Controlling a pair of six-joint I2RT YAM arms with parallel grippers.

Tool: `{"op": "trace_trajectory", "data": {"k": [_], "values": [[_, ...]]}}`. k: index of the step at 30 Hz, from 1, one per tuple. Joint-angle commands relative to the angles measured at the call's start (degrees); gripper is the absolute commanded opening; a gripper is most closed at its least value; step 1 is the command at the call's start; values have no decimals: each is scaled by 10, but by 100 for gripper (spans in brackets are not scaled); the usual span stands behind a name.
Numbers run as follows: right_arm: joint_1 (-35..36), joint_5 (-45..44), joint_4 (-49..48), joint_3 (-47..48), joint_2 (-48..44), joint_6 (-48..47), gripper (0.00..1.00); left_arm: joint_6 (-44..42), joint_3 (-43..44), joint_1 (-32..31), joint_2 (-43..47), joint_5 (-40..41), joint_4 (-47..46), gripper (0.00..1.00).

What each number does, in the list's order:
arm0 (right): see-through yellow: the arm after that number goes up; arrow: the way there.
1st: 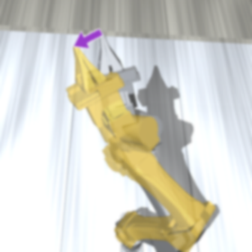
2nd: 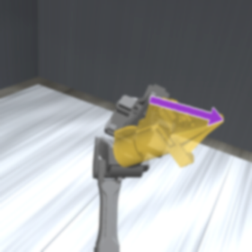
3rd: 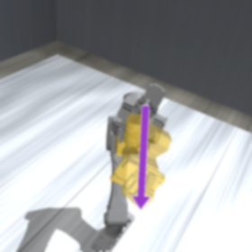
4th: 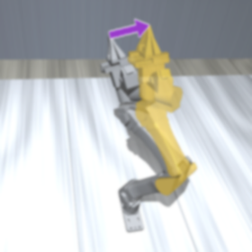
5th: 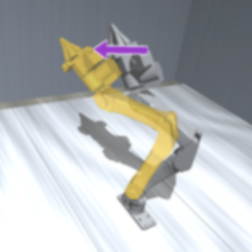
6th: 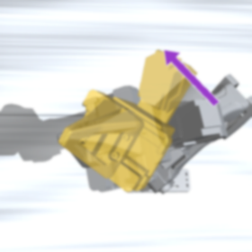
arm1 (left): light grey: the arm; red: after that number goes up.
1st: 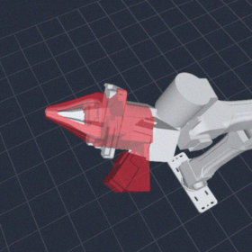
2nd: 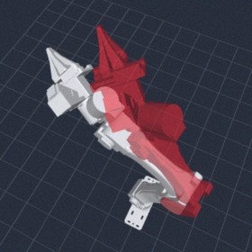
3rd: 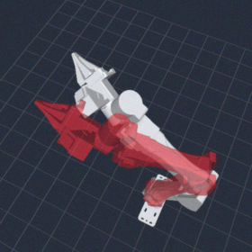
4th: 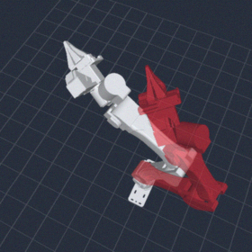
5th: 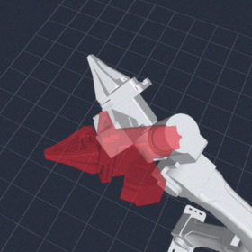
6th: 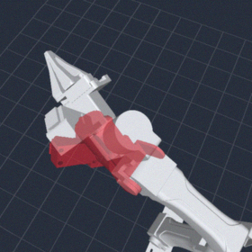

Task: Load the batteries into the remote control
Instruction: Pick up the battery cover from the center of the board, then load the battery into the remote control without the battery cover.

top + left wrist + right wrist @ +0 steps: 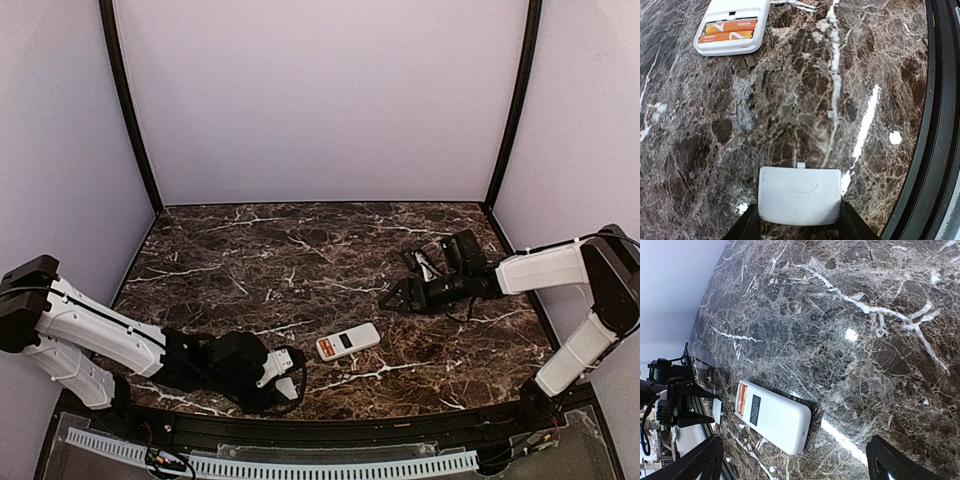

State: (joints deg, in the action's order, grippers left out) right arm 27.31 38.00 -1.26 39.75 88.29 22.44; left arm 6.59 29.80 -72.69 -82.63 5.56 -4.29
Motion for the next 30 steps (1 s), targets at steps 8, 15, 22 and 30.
{"op": "trace_trajectory", "data": {"k": [8, 15, 22, 30], "values": [[-4, 42, 10, 12, 42, -55, 99, -179, 86, 102, 17, -76, 107, 41], [-3, 59, 10, 21, 74, -70, 99, -223, 170, 126, -48, -101, 132, 41], [-3, 66, 8, 28, 97, -78, 99, -213, 245, 127, -115, -107, 146, 40], [-3, 84, -5, 34, 126, -78, 99, -217, 271, 126, -144, -123, 126, 40]]}}
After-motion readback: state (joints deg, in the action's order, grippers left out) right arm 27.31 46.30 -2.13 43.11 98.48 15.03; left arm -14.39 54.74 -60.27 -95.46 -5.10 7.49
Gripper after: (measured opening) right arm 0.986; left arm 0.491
